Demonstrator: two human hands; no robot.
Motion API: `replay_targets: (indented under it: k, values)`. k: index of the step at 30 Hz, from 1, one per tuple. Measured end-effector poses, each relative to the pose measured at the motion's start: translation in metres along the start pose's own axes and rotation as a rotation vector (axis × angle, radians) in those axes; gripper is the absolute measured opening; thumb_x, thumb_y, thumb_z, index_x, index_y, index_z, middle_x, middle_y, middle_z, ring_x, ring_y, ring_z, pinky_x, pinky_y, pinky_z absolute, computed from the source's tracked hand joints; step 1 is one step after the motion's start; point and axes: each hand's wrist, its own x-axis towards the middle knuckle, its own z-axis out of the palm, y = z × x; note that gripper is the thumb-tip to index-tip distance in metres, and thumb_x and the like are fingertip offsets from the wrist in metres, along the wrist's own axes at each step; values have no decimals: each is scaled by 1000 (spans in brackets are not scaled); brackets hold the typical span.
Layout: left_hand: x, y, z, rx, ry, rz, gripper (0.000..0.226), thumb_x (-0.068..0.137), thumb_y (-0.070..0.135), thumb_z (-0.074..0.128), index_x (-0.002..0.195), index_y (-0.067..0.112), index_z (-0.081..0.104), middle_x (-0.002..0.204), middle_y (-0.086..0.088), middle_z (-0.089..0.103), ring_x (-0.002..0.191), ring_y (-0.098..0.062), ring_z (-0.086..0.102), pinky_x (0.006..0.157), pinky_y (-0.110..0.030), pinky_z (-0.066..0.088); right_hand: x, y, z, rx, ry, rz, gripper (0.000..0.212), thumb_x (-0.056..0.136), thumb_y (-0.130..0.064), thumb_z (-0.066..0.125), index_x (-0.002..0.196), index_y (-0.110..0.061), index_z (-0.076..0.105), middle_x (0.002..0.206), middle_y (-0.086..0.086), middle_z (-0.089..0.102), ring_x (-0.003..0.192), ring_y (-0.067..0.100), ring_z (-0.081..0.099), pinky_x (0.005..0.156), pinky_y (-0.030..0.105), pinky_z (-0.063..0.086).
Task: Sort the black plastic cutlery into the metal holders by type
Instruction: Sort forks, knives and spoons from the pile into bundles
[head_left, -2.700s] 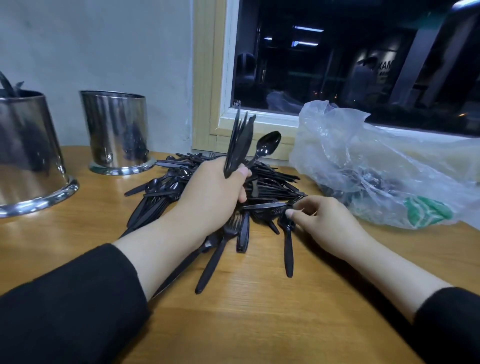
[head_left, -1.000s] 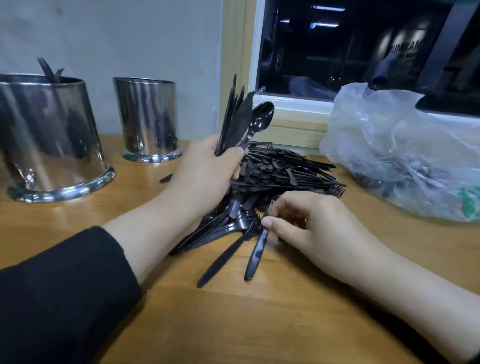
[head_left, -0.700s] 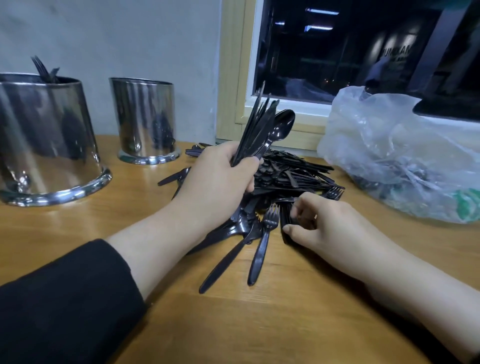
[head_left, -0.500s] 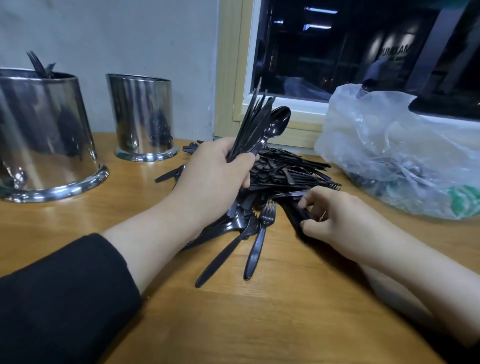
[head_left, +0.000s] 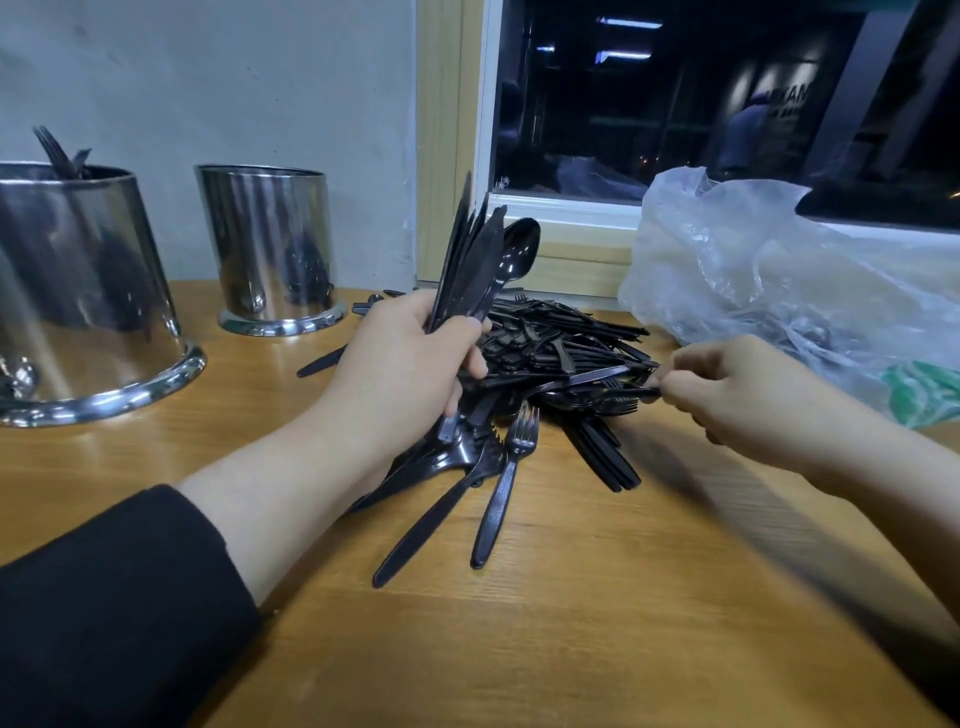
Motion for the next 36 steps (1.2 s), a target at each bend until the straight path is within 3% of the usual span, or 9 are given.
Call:
replay_targets:
  k: [4,10,14,18,21,27,30,33,36]
  values:
    - [-2,1,1,-112,7,-79,17,101,14,51,104,12,68,67,-1,61,46,-13,38,37,-19,26,-1,2,-6,79,-47,-62,24,90,-34,51,77,-32,71,55,-1,46,55,19,41,61,32,35]
    - [-2,2,1,-188,32,-135,17,104,22,53,110,19,69,64,4,53,46,-10,37,40,-22,23,0,0,-1,537,-35,-103,28,95,-1,49,77,-13,67,68,9,46,64,23,41,63,34,35]
    - [-7,2,5,-218,5,-127,15,104,25,55,110,19,68,67,2,58,48,-10,43,38,-22,28,0,-7,19,882,-77,-141,28,100,0,43,83,-12,62,69,7,41,64,22,38,61,35,34]
    - [-14,5,14,-242,-19,-117,15,105,24,55,110,17,67,74,-2,64,48,-11,52,38,-23,30,-8,-27,43,1079,-133,-126,15,101,-2,45,95,-4,59,71,6,52,65,18,47,58,30,36]
    - [-20,7,20,-247,-28,-89,15,104,25,57,108,16,69,75,-1,66,53,-11,56,38,-24,30,-13,-36,58,1041,-133,-102,18,104,-5,45,100,-3,63,73,8,59,63,18,51,56,29,40]
    - [-27,7,28,-219,-64,-83,19,102,31,60,94,16,69,73,-9,64,38,-8,43,38,-23,31,-18,-42,61,880,-172,-150,28,109,-14,38,112,-6,65,75,12,63,63,22,56,54,30,47]
    - [-27,5,29,-212,-84,-74,20,99,36,64,87,23,73,69,-8,63,42,-14,41,42,-25,33,-23,-44,59,815,-223,-161,31,109,-20,37,104,-3,62,76,11,66,64,24,58,57,34,49]
    - [-29,4,32,-251,-138,-83,25,99,33,64,83,15,66,67,-14,59,44,-19,47,45,-29,35,-27,-44,62,751,-286,-174,35,110,-28,35,96,-4,56,80,15,68,68,34,60,65,46,47]
    - [-31,3,33,-251,-143,-76,28,100,31,64,79,13,62,67,-14,57,45,-24,48,47,-32,34,-28,-44,64,766,-337,-173,37,110,-29,33,98,-1,54,84,19,68,69,34,61,63,45,50]
